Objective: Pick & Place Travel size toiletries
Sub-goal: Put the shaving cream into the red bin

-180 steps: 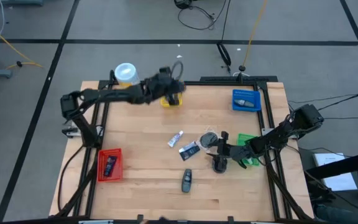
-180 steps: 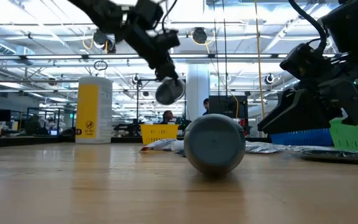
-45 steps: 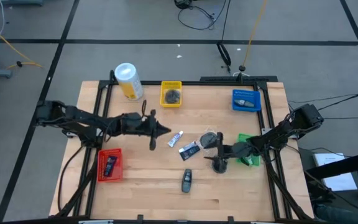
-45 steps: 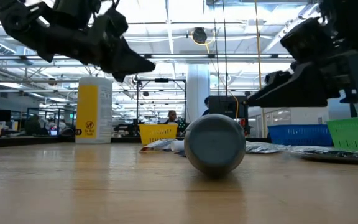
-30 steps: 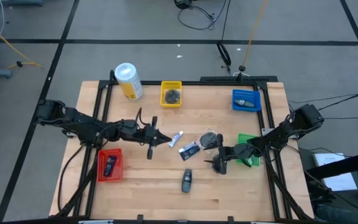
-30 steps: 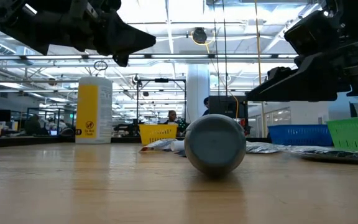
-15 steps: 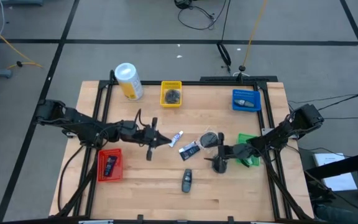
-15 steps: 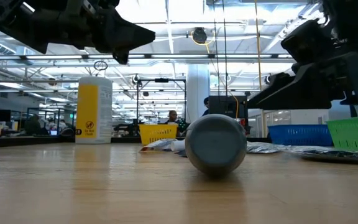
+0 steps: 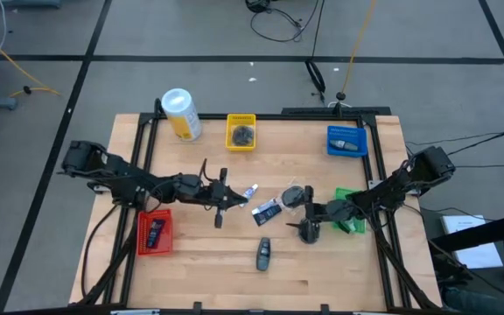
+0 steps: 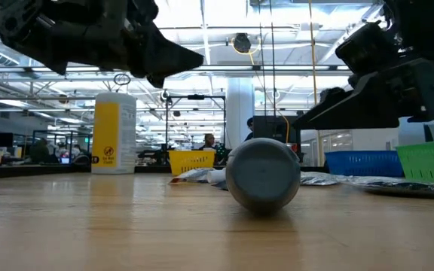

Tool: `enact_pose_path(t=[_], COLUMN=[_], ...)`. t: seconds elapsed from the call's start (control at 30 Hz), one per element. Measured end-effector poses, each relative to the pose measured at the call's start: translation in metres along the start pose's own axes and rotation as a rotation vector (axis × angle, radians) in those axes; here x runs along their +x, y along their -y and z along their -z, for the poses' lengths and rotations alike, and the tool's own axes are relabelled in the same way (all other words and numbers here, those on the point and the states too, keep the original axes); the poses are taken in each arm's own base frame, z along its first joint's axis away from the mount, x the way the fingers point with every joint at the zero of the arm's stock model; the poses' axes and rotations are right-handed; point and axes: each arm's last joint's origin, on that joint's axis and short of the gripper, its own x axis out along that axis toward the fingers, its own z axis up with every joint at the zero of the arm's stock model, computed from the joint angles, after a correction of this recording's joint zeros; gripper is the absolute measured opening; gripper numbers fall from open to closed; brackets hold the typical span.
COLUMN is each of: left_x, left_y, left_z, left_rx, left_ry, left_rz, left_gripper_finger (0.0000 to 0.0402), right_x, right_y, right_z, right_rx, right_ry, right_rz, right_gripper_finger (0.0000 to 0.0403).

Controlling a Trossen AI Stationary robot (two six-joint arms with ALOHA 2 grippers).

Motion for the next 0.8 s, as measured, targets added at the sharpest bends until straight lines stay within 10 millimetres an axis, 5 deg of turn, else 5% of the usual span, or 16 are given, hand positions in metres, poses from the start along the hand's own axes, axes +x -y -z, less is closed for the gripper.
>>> enact_pose_path(t=[0.23, 0.53, 0.8], left_x=[0.009, 0.007, 0.007], left_y=[-0.005, -0.005, -0.005], left_z=[0.001, 0.003, 0.008], left_rx=[-0.040, -0.107, -0.158], left_ry=[-0.019, -0.073, -0.117], left_rz=[-0.039, -0.086, -0.095], left_gripper_finger=[0.0015, 0.0015, 0.0015], right_x=[0.024, 0.028, 0.034], right_y=[-0.006, 0.023, 0.028], right_z=[-0.002, -0.045, -0.029], right_rx=[-0.053, -0.051, -0.033], right_ry=[-0.029, -0.098, -0.177], right_rz=[0.037, 0.114, -0.105], right_gripper_finger=[0.0284, 0.0295, 0.0292])
